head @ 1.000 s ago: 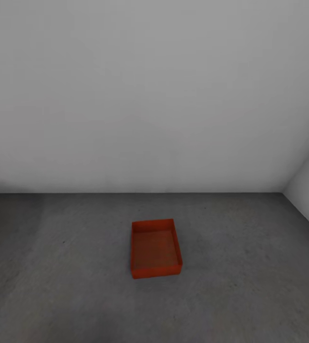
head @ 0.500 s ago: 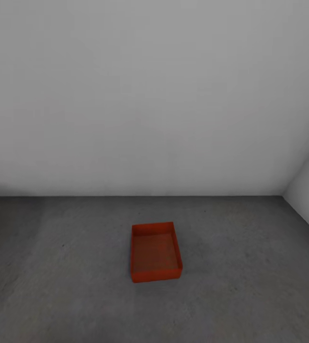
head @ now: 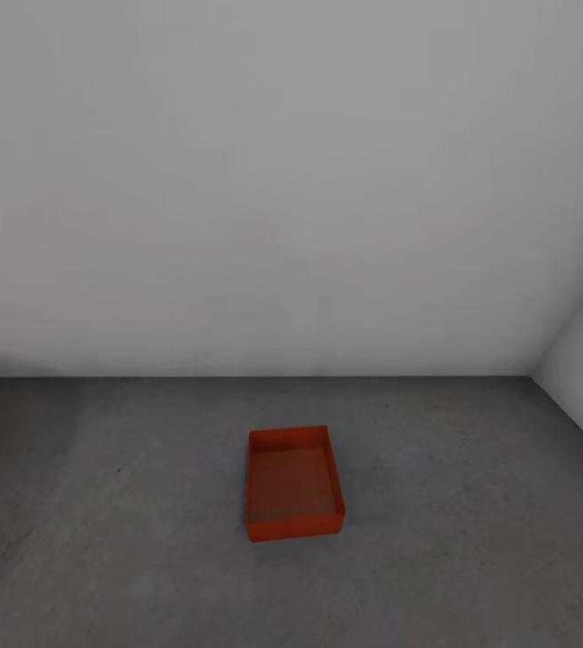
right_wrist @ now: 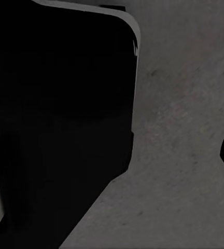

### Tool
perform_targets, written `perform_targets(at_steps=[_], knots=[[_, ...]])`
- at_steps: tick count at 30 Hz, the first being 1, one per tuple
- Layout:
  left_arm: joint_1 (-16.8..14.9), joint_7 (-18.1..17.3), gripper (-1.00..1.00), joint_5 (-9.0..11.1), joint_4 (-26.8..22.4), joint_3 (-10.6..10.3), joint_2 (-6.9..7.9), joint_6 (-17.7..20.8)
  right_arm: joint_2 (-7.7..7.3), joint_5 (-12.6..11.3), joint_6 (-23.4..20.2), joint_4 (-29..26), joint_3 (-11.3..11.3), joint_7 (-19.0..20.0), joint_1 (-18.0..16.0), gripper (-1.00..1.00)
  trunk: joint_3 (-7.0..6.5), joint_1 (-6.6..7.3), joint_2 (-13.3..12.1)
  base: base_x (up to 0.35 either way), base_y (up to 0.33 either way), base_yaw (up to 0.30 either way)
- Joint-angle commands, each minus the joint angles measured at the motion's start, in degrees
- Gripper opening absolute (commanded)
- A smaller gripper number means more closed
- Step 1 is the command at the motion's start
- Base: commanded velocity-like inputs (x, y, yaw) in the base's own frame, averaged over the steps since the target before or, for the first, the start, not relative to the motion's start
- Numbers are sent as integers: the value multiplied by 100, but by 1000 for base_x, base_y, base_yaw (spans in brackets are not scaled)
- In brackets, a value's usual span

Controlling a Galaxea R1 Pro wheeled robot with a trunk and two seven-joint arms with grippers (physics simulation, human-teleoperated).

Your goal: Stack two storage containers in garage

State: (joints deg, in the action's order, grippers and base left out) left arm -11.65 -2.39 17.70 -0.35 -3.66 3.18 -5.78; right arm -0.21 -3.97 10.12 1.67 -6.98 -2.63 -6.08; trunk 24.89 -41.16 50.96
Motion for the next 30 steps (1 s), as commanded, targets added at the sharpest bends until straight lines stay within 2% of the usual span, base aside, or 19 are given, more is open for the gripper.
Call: perform_targets(at_steps=[1, 26, 30], knots=[[-4, -25, 100, 58, 8, -35, 2, -20, -3, -42, 34, 18, -48, -10, -7, 100, -4, 0, 4, 0, 0, 0], [-4, -25, 100, 67, 8, -39, -10, -20, -14, -49, 26, 18, -40, -8, -7, 100, -235, 0, 4, 0, 0, 0], [-4, -25, 100, 67, 8, -34, -15, -20, -14, -43, 26, 18, -42, 86, -7, 100, -272, 0, 4, 0, 0, 0]])
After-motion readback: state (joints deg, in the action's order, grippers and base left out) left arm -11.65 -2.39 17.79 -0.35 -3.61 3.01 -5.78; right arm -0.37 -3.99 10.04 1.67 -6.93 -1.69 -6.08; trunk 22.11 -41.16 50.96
